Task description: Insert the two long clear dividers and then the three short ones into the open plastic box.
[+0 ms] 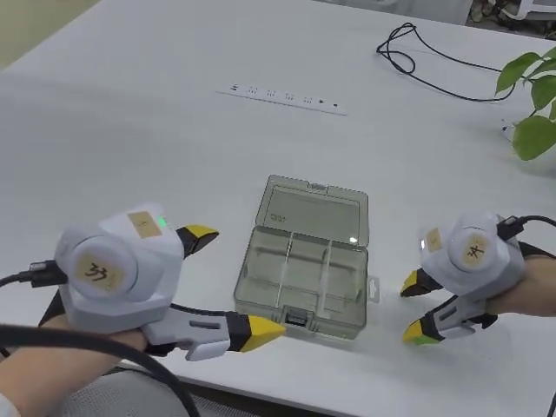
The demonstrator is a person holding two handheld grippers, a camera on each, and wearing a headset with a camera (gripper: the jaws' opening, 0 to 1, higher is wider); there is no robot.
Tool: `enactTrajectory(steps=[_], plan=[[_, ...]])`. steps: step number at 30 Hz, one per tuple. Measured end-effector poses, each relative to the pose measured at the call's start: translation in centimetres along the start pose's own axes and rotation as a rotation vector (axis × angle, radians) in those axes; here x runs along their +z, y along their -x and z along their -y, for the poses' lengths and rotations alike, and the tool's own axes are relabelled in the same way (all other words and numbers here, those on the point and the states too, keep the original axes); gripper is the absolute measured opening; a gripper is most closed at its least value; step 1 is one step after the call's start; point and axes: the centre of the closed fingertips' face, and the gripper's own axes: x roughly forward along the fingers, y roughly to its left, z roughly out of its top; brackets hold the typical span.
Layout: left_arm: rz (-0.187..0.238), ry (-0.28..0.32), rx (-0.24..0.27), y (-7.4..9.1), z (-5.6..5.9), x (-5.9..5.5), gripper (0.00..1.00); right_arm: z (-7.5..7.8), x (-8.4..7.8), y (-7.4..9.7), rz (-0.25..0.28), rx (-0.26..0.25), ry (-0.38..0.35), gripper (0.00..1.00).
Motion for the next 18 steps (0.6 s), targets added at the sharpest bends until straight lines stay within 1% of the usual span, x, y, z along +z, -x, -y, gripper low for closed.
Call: enactTrajectory(steps=[2, 4, 9, 12, 15, 18], plan=[[0.004, 0.003, 0.000, 0.0, 0.0, 0.0, 0.87, 0.1, 0.0, 0.0, -0.013, -0.014, 0.024, 0.37], [0.003, 0.002, 0.000, 0.0, 0.0, 0.0, 0.87, 0.1, -0.1, 0.0, -0.016, -0.012, 0.018, 0.37], [0.002, 0.005, -0.004, -0.2, 0.1, -0.1, 0.85, -0.1, 0.0, 0.0, -0.029, -0.012, 0.034, 0.34], [0.008, 0.024, -0.022, -0.5, 0.3, 0.1, 0.85, 0.0, 0.0, 0.0, -0.014, -0.016, 0.005, 0.33], [-0.001, 0.010, -0.033, -0.8, 0.3, 0.2, 0.85, -0.1, -0.1, 0.0, -0.014, -0.028, -0.002, 0.33], [0.002, 0.022, -0.050, -1.0, 0.4, 0.5, 0.85, 0.0, -0.1, 0.1, -0.012, -0.038, -0.010, 0.33]])
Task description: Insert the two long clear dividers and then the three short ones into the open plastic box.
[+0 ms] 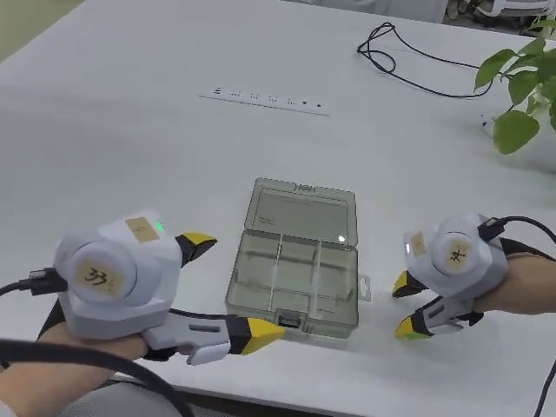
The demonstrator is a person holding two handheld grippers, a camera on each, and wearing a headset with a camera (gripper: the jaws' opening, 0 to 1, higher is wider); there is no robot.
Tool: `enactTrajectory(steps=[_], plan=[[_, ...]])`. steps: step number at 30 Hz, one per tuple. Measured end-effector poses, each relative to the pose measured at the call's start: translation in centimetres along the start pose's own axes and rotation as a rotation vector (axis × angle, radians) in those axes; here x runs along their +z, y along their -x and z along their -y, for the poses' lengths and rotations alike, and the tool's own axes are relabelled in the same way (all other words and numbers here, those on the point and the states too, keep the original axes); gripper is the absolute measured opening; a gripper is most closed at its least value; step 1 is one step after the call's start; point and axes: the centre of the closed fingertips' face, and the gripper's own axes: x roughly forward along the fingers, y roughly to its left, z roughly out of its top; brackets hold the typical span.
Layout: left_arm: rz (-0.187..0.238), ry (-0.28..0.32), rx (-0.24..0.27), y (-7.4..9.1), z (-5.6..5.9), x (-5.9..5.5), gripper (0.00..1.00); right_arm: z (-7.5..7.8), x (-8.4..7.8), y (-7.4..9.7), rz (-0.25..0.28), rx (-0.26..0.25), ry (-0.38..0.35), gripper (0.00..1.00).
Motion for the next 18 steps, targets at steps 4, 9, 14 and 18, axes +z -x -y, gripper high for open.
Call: enactTrajectory(steps=[4, 9, 14, 18], plan=[[0.003, 0.003, -0.018, -0.2, 0.1, 0.4, 0.84, 0.1, 0.2, 0.6, 0.021, -0.021, -0.036, 0.32], [0.013, 0.045, -0.047, -0.6, 0.4, 0.8, 0.83, 0.3, 1.0, 1.8, 0.063, -0.063, -0.066, 0.32], [0.027, 0.091, -0.085, -1.2, 1.1, 1.4, 0.81, 0.5, 1.9, 3.4, 0.080, -0.117, -0.041, 0.32], [0.038, 0.206, -0.146, -1.9, 1.7, 1.8, 0.78, 1.1, 3.3, 5.0, 0.114, -0.170, -0.032, 0.32]])
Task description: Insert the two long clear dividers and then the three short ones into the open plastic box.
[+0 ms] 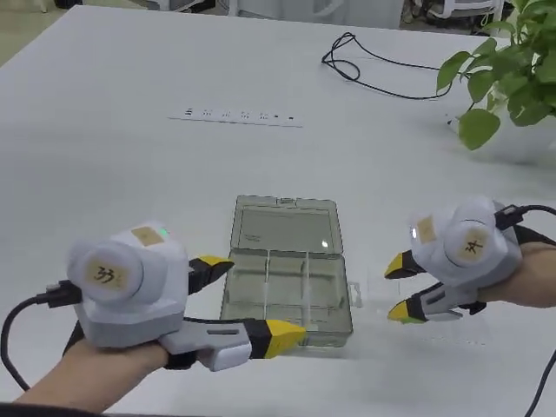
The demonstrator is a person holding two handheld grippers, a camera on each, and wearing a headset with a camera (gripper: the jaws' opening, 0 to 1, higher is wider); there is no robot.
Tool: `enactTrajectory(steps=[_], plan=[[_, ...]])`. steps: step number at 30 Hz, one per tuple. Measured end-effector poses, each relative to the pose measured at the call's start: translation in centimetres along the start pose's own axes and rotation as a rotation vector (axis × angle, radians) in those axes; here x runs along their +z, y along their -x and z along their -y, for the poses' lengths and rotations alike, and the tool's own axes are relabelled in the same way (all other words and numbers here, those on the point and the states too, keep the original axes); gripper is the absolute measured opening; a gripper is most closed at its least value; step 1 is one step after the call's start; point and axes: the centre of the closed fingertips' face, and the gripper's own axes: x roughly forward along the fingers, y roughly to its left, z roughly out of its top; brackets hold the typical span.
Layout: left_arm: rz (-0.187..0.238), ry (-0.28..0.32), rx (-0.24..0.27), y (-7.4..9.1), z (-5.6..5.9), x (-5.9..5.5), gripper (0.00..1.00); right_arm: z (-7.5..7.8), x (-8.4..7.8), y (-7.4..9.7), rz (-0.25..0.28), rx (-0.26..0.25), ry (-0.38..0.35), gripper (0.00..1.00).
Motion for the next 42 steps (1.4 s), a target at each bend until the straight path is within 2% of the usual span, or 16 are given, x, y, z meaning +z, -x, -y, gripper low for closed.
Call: enactTrajectory(steps=[2, 3, 5, 7, 8, 9, 11, 13, 16, 17, 18, 22, 27, 32, 36, 42], plan=[[0.012, 0.022, -0.015, -0.2, -0.1, 0.3, 0.76, 0.5, 0.4, 0.5, -0.011, -0.034, -0.005, 0.32], [0.021, 0.057, -0.029, -0.4, 0.1, 0.6, 0.76, 0.6, 0.5, 0.6, -0.015, -0.041, -0.003, 0.32], [0.031, 0.118, -0.046, -0.6, 0.1, 0.9, 0.75, 0.6, 1.6, 1.1, 0.010, -0.056, -0.008, 0.32], [0.038, 0.141, -0.058, -0.8, -0.1, 1.3, 0.72, 0.7, 2.3, 1.4, 0.017, -0.078, 0.007, 0.32], [0.044, 0.164, -0.082, -0.9, 0.1, 1.5, 0.70, 0.8, 2.8, 1.6, 0.024, -0.088, 0.015, 0.32], [0.040, 0.194, -0.102, -1.1, 0.4, 1.6, 0.69, 0.7, 3.1, 1.7, 0.024, -0.093, 0.013, 0.32], [0.006, 0.251, -0.149, -1.5, 0.8, 1.4, 0.64, 0.6, 4.1, 2.0, 0.039, -0.103, 0.032, 0.32], [0.003, 0.277, -0.159, -1.9, 0.9, 1.6, 0.60, 0.5, 4.6, 2.2, 0.022, -0.120, 0.050, 0.32], [-0.018, 0.360, -0.186, -2.9, 1.0, 1.7, 0.56, 0.4, 5.7, 2.7, 0.024, -0.137, 0.065, 0.32], [-0.037, 0.391, -0.185, -3.0, 1.1, 1.5, 0.55, 0.4, 6.1, 2.8, 0.027, -0.144, 0.067, 0.32], [-0.029, 0.400, -0.188, -3.3, 1.1, 1.7, 0.54, 0.4, 6.4, 2.9, 0.027, -0.148, 0.071, 0.32], [-0.055, 0.427, -0.198, -3.8, 1.5, 1.7, 0.42, -0.1, 7.5, 3.0, 0.036, -0.146, 0.087, 0.32], [-0.072, 0.440, -0.225, -4.0, 2.3, 1.9, 0.33, -0.8, 8.5, 2.7, 0.033, -0.133, 0.124, 0.32], [-0.088, 0.464, -0.240, -4.0, 2.6, 1.9, 0.24, -1.5, 9.3, 2.4, 0.034, -0.115, 0.159, 0.32], [-0.100, 0.484, -0.251, -4.0, 2.7, 1.8, 0.15, -1.7, 9.5, 2.3, 0.026, -0.109, 0.181, 0.32], [-0.111, 0.531, -0.272, -3.8, 2.8, 1.7, 0.08, -2.0, 9.9, 2.3, 0.025, -0.102, 0.211, 0.32]])
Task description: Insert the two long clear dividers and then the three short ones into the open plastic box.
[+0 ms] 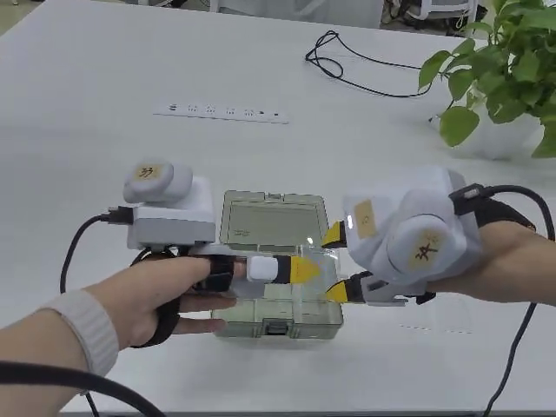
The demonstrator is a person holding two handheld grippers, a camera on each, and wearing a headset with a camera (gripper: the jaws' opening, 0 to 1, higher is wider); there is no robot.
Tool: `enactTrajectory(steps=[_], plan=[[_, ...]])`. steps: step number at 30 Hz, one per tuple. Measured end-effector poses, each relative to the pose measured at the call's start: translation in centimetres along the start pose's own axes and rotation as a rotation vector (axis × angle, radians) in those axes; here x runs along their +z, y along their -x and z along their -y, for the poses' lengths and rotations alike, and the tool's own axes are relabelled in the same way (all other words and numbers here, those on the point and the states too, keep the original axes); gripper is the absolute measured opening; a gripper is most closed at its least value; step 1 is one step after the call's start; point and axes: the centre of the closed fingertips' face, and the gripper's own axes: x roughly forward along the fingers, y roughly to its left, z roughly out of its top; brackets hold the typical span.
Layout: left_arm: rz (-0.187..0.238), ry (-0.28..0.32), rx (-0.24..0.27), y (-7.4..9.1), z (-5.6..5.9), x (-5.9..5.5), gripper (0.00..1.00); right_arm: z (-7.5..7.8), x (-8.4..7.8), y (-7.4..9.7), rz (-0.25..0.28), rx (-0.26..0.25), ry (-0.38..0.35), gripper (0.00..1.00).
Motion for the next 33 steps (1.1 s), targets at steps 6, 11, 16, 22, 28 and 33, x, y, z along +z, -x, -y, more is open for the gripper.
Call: enactTrajectory(steps=[6, 11, 16, 22, 28, 33], plan=[[-0.012, 0.011, -0.010, 0.1, 0.1, -0.2, 0.01, -0.1, 0.4, 0.0, 0.004, 0.006, 0.014, 0.32], [-0.015, 0.029, -0.031, 0.1, 0.4, -0.3, 0.00, -0.3, 0.6, 0.0, -0.002, 0.013, 0.038, 0.32], [-0.015, 0.042, -0.048, 0.3, 0.3, -0.5, 0.00, -0.6, 0.8, 0.1, 0.011, 0.023, 0.057, 0.32], [-0.022, 0.007, -0.048, 0.5, 0.1, -1.1, 0.00, -1.0, 0.8, 0.2, 0.007, 0.056, 0.047, 0.43], [-0.015, -0.037, -0.066, 1.0, 0.3, -1.1, 0.00, 0.9, 1.2, 1.5, 0.063, 0.052, -0.075, 0.57], [-0.014, -0.124, -0.079, 1.5, 0.4, -0.9, 0.00, 1.1, 1.5, 2.3, 0.115, 0.156, -0.177, 0.54]])
